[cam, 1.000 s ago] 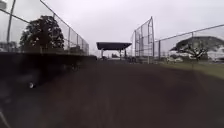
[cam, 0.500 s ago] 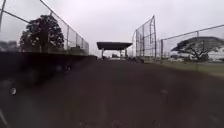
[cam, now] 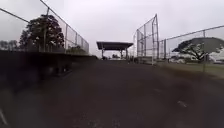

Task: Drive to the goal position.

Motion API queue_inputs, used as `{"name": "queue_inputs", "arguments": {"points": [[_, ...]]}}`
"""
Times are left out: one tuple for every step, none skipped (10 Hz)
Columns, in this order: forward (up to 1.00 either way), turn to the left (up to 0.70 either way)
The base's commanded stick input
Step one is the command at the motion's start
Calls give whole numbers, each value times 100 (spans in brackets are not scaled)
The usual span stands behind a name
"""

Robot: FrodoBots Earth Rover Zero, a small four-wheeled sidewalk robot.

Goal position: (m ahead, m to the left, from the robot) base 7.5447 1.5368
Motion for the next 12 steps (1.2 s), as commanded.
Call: {"name": "queue_inputs", "arguments": {"points": [[100,-23],[100,-24],[100,-11],[100,0],[100,0],[100,0],[100,0],[100,0],[100,0],[100,0],[100,0],[100,16]]}}
